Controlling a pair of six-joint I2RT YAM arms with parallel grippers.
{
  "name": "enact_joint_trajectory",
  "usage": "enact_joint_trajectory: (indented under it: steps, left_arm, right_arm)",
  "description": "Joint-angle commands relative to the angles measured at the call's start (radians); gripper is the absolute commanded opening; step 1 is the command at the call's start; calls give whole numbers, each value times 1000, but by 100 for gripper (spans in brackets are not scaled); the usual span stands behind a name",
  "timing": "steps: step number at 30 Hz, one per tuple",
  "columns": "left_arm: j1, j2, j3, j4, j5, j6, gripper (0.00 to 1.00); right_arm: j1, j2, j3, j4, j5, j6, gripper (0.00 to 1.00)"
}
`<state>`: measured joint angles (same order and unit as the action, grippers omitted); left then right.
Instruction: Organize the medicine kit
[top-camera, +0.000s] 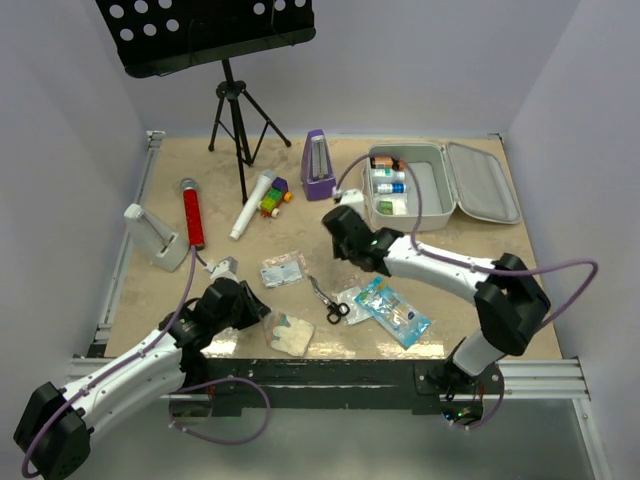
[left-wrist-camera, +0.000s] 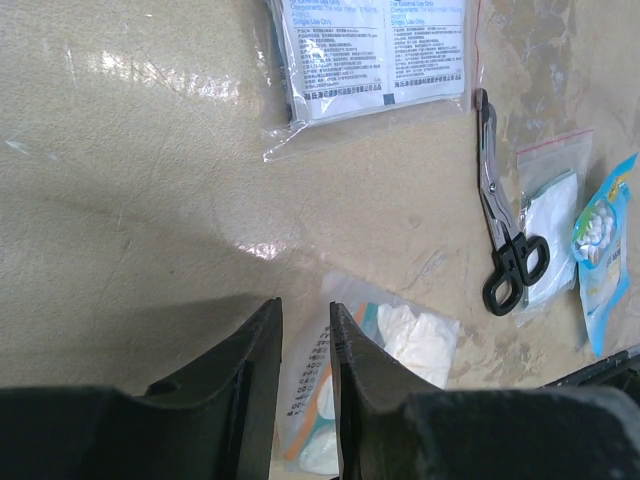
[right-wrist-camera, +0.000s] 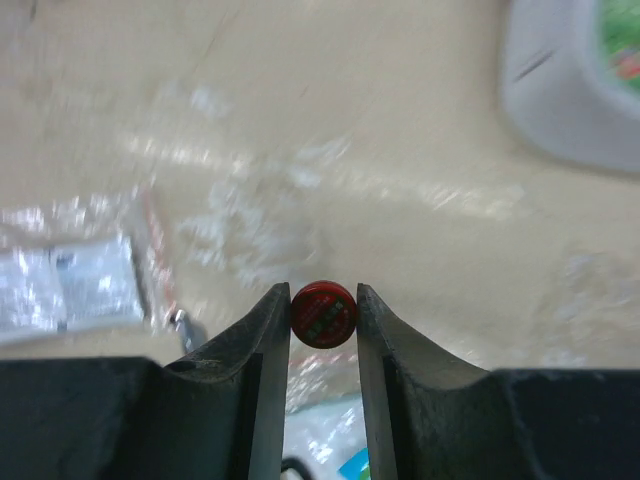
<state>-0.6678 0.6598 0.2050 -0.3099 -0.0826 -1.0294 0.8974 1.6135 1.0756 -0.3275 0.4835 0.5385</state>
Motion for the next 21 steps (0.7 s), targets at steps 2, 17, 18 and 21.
enact_joint_trajectory:
  steps: [2,17,18,21]
  left_arm:
    - [5,-3,13,18,-8,12,30]
    - [7,18,25,12,-11,26,30]
    - [5,21,28,8,-16,29,30]
    - [5,21,28,2,-23,31,30]
  right_arm:
    - [-237,-107,121,39,75,-118,27]
    - [-505,221,291,163,-39,-115,25]
    - [-503,235,296,163,-45,-112,25]
    - [-503,263,299,169,-60,-109,26]
